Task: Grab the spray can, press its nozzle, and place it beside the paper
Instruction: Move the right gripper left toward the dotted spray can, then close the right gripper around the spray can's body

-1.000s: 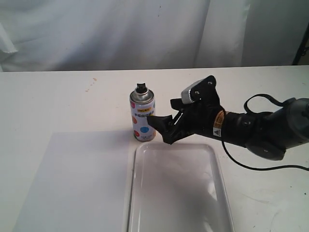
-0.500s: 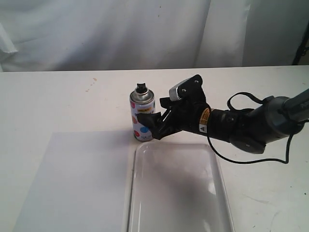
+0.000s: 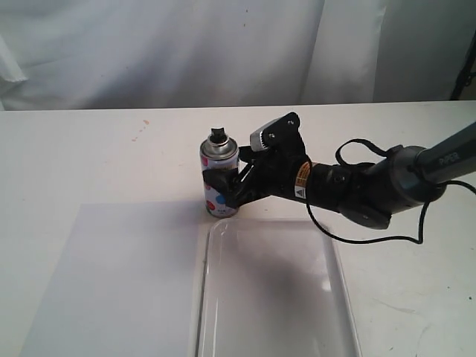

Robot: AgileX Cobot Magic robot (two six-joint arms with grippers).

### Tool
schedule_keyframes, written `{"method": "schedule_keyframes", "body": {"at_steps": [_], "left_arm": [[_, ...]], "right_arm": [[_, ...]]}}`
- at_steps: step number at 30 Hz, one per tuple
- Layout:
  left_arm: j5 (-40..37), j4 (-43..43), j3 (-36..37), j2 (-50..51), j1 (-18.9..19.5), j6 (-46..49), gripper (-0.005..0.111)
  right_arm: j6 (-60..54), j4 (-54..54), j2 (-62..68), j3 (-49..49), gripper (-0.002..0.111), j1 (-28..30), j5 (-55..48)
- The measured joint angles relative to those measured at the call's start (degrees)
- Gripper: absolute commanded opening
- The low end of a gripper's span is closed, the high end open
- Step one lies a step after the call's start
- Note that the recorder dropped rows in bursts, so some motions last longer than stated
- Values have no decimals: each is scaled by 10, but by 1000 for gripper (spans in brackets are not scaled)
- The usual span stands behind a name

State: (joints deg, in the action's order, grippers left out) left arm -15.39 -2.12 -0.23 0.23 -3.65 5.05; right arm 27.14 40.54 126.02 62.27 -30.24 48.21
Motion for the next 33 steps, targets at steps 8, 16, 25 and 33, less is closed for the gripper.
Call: {"method": "schedule_keyframes", "body": {"at_steps": [8, 16, 25, 33], "left_arm": [[0, 0, 0, 0, 0, 0, 0], [0, 0, 0, 0, 0, 0, 0], [0, 0, 0, 0, 0, 0, 0], [0, 0, 0, 0, 0, 0, 0]], "right_arm": [[30, 0, 21, 35, 79, 0, -1], [44, 4, 41, 49, 79, -6, 0], [44, 5, 46, 82, 79, -31, -44], [44, -13, 47, 87, 78, -34, -82]]}}
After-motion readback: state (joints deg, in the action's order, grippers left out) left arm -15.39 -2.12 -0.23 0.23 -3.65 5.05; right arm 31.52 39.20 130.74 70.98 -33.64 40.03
